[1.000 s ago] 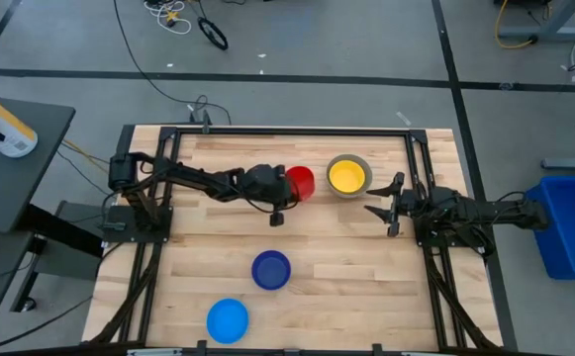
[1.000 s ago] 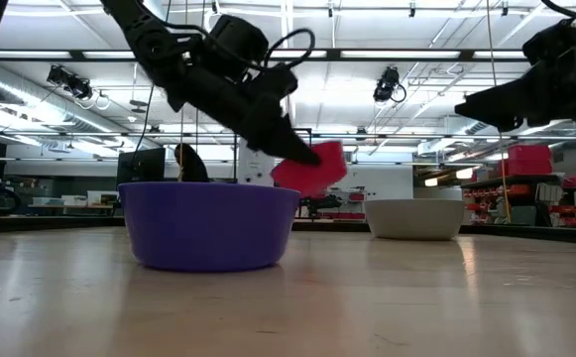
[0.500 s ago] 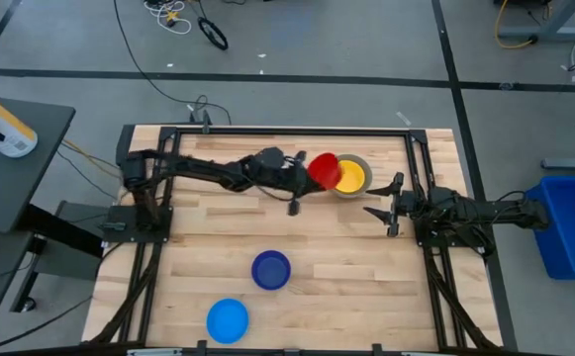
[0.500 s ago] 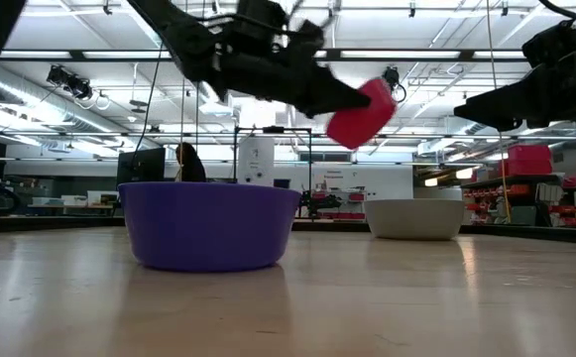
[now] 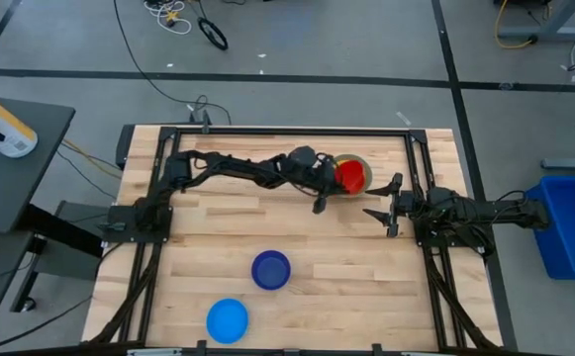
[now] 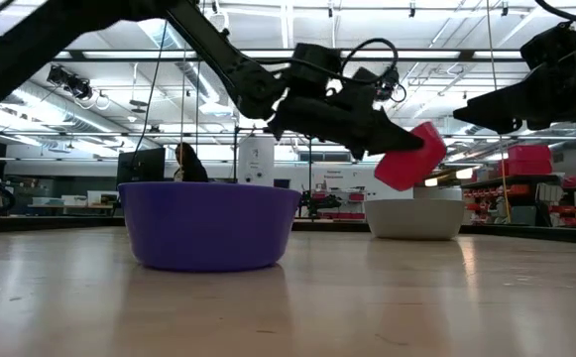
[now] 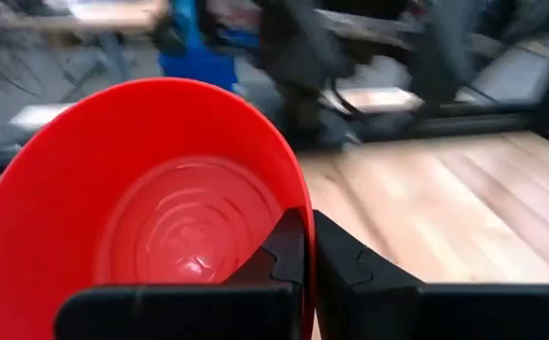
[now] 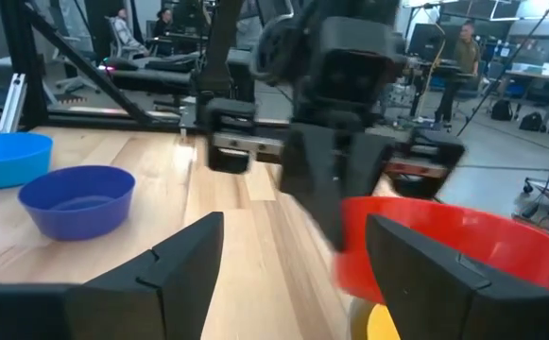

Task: Nest bowls inside each other
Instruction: Stack the red bowl on top of the yellow bowl, then stack the dark blue bowl on top of the red bowl

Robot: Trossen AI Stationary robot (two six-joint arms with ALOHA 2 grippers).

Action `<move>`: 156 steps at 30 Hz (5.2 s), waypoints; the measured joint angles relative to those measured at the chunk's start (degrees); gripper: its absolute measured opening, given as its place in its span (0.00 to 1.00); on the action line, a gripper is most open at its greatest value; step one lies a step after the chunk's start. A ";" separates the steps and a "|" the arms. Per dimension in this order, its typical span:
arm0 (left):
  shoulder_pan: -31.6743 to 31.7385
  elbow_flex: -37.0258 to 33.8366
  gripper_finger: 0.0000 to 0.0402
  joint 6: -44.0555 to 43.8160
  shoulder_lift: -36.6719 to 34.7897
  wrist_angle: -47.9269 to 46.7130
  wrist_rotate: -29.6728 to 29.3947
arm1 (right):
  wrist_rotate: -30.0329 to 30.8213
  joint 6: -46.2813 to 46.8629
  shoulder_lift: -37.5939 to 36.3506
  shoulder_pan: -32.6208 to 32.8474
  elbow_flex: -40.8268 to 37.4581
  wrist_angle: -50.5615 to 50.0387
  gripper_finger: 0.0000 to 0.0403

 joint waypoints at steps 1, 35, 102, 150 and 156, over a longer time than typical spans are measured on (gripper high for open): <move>0.34 0.41 0.01 -0.14 0.35 -0.20 -0.30 | -0.01 0.21 0.00 0.00 0.00 0.02 0.67; 1.95 2.28 0.20 -1.92 4.87 -2.70 -3.00 | -0.01 0.43 0.35 0.00 0.00 0.04 0.54; -12.03 -0.45 0.41 6.74 -2.28 -23.58 -19.84 | -0.01 2.37 0.72 0.00 0.00 -0.06 0.61; -28.36 -32.36 0.57 -16.77 -29.90 -37.11 -27.23 | -0.01 8.44 6.84 0.00 0.00 0.02 0.56; -28.46 -32.34 0.43 -16.21 -29.90 -36.76 -28.70 | -0.01 8.43 6.84 0.00 0.00 0.01 0.53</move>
